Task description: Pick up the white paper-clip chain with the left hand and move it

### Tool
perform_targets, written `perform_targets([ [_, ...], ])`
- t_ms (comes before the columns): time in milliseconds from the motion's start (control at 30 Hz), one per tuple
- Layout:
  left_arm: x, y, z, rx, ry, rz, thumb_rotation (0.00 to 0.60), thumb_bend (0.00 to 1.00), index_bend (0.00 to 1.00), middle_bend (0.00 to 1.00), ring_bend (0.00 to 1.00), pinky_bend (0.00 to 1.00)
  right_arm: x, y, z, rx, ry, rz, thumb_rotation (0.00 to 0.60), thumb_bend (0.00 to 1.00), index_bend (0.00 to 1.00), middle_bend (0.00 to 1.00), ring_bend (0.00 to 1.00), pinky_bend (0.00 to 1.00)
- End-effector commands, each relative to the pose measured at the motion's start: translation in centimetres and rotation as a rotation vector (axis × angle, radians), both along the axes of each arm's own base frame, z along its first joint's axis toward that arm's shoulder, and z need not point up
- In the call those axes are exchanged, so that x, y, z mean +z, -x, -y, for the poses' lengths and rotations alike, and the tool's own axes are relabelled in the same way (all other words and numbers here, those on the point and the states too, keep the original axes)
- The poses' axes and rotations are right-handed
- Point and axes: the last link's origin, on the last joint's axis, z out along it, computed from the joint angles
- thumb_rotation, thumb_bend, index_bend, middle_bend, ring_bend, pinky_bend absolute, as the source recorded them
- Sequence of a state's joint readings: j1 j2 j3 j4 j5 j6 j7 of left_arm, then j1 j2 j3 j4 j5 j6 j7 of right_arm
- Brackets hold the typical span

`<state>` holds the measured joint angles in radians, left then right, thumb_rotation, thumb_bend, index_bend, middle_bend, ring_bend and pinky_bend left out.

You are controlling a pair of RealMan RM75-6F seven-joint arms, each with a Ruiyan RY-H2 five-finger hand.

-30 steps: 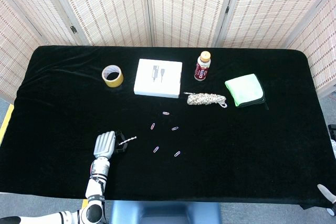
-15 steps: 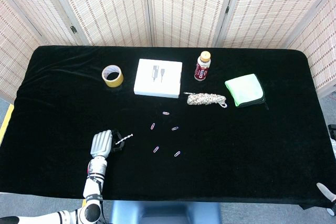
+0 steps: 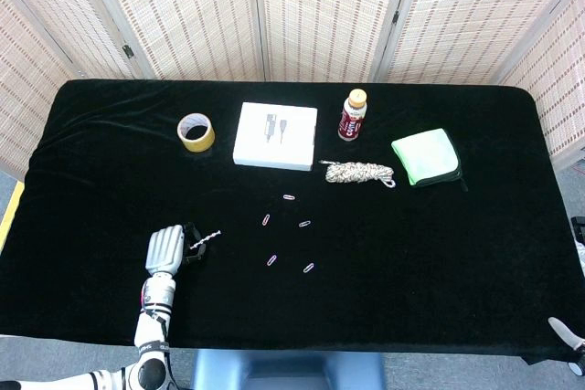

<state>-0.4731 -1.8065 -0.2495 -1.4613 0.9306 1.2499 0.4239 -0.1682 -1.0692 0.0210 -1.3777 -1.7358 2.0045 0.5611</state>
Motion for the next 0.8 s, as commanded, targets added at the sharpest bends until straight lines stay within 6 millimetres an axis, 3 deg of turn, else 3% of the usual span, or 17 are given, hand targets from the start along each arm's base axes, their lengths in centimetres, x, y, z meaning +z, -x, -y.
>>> perform_targets([
  [33, 0.3, 0.0, 0.1, -0.007, -0.013, 0.003, 0.600, 0.50, 0.85, 1.00, 1.00, 1.00, 0.0, 0.0, 0.0, 0.000, 0.000, 0.000, 0.600, 0.01, 0.00, 0.00, 0.00, 0.00],
  [333, 1.1, -0.9, 1.1, -0.058, -0.022, 0.019, 0.600, 0.52, 0.85, 1.00, 1.00, 1.00, 0.2, -0.2, -0.4, 0.034, 0.005, 0.017, 0.600, 0.01, 0.00, 0.00, 0.00, 0.00],
  [600, 0.0, -2.4, 3.0, -0.130, 0.039, 0.040, 0.600, 0.52, 0.85, 1.00, 1.00, 1.00, 0.7, -0.2, -1.6, 0.099, 0.005, 0.078, 0.600, 0.01, 0.00, 0.00, 0.00, 0.00],
  [800, -1.1, -4.1, 3.1, -0.183, 0.065, 0.051, 0.600, 0.52, 0.85, 1.00, 1.00, 1.00, 0.6, -0.6, -2.7, 0.173, 0.000, 0.114, 0.600, 0.01, 0.00, 0.00, 0.00, 0.00],
])
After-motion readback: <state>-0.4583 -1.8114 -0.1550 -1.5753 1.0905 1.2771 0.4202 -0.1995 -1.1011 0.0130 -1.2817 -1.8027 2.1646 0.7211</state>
